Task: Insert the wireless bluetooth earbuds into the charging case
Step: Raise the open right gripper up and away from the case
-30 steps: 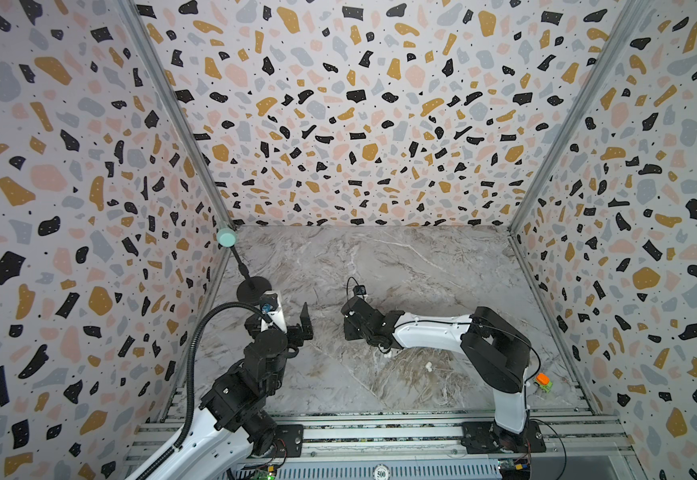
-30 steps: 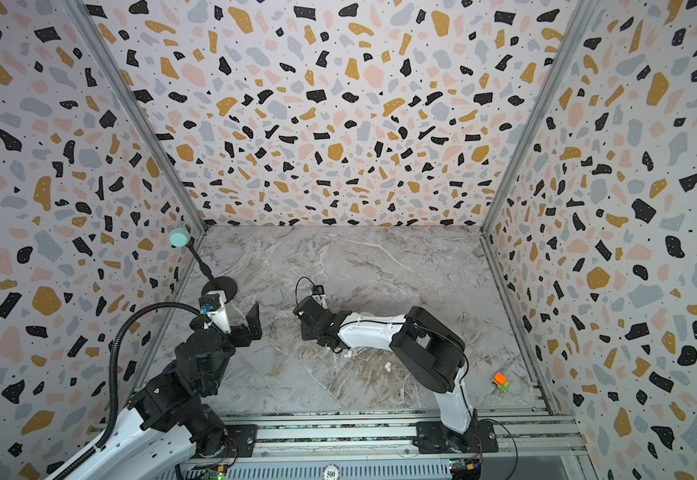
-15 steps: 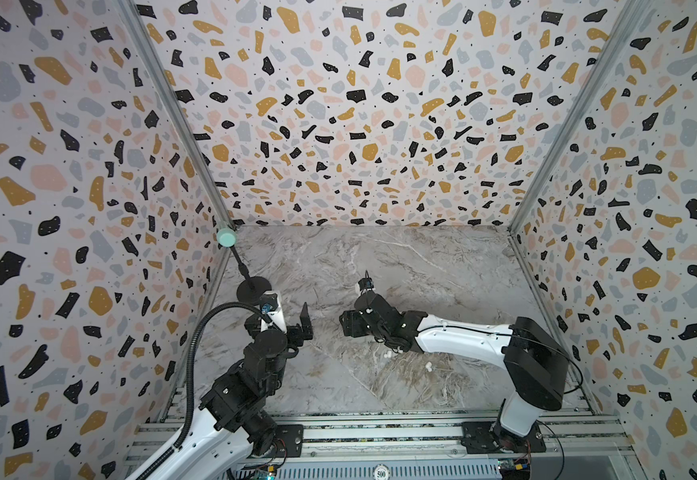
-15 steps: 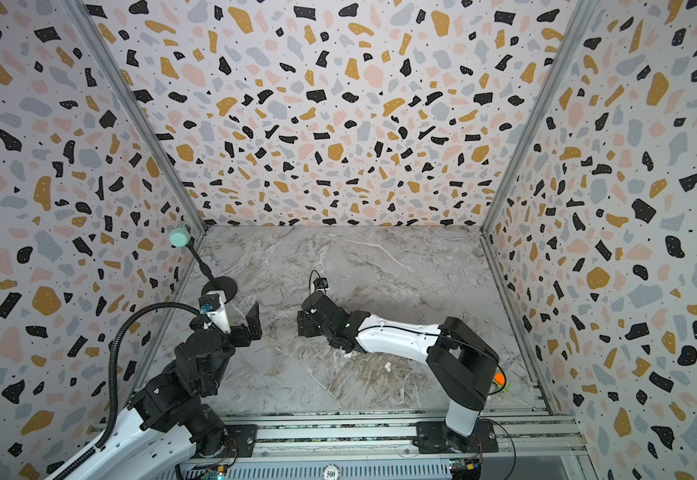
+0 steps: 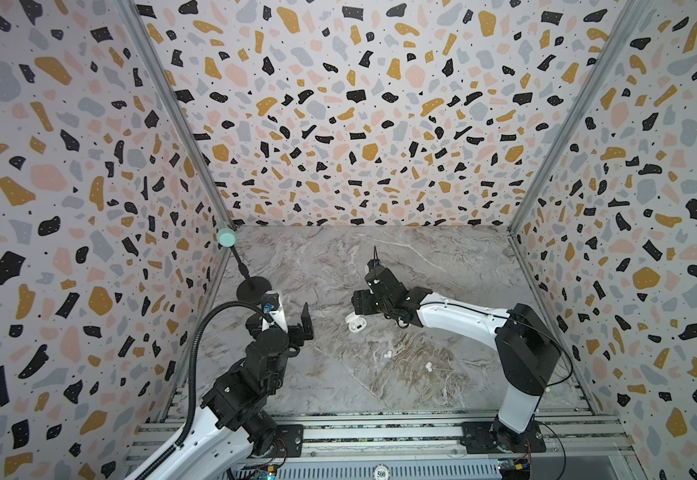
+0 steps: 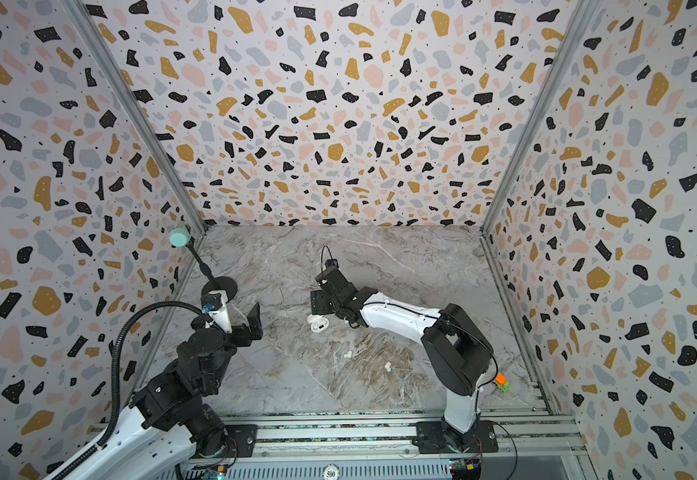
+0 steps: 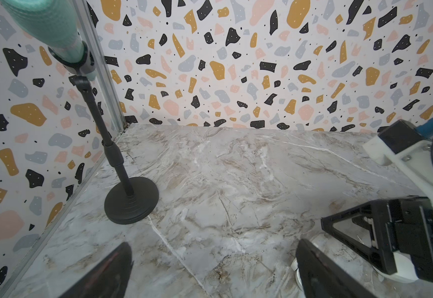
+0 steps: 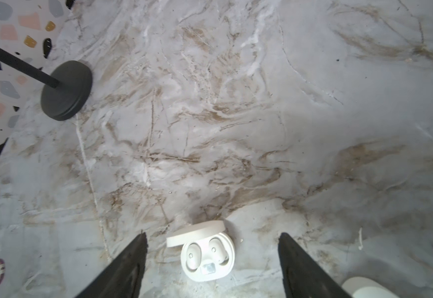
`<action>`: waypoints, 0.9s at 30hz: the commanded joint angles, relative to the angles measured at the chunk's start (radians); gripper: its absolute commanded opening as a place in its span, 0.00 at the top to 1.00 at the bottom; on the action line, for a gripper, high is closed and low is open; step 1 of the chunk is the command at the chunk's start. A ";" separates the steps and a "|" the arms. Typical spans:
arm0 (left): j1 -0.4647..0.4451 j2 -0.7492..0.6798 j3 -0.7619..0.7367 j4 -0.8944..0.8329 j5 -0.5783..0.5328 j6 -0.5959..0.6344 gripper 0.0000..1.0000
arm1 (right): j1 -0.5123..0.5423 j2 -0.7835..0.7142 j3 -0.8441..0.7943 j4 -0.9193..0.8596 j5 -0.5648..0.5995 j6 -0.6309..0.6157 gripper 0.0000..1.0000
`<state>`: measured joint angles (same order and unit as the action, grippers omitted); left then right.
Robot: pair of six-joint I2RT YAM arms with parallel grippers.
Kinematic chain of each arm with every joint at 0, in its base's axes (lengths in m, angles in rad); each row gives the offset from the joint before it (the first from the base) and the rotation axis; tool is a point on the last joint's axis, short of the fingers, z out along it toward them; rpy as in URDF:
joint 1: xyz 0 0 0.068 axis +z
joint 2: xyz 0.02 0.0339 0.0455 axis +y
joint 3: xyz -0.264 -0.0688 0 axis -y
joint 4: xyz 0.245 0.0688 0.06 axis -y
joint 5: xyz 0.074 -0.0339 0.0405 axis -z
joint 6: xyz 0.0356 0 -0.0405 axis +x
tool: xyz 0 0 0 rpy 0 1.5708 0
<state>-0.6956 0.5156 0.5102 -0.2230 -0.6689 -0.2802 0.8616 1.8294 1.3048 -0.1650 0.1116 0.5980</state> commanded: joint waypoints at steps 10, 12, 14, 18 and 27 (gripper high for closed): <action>0.005 0.011 0.007 0.039 0.019 0.008 0.00 | -0.013 0.110 0.159 -0.134 -0.038 -0.066 0.18; 0.005 0.014 0.007 0.040 0.024 0.009 0.00 | -0.013 0.119 0.164 -0.142 -0.038 -0.068 0.18; 0.006 0.018 0.008 0.040 0.027 0.008 0.00 | -0.014 0.126 0.171 -0.150 -0.037 -0.069 0.18; 0.005 0.021 0.007 0.041 0.032 0.010 0.00 | -0.015 0.128 0.169 -0.154 -0.035 -0.073 0.18; 0.005 0.025 0.008 0.040 0.037 0.010 0.00 | -0.015 0.138 0.167 -0.162 -0.035 -0.076 0.18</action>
<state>-0.6956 0.5404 0.5102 -0.2230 -0.6361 -0.2794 0.8505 1.9663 1.4410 -0.2935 0.0746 0.5320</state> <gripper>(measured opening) 0.996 0.818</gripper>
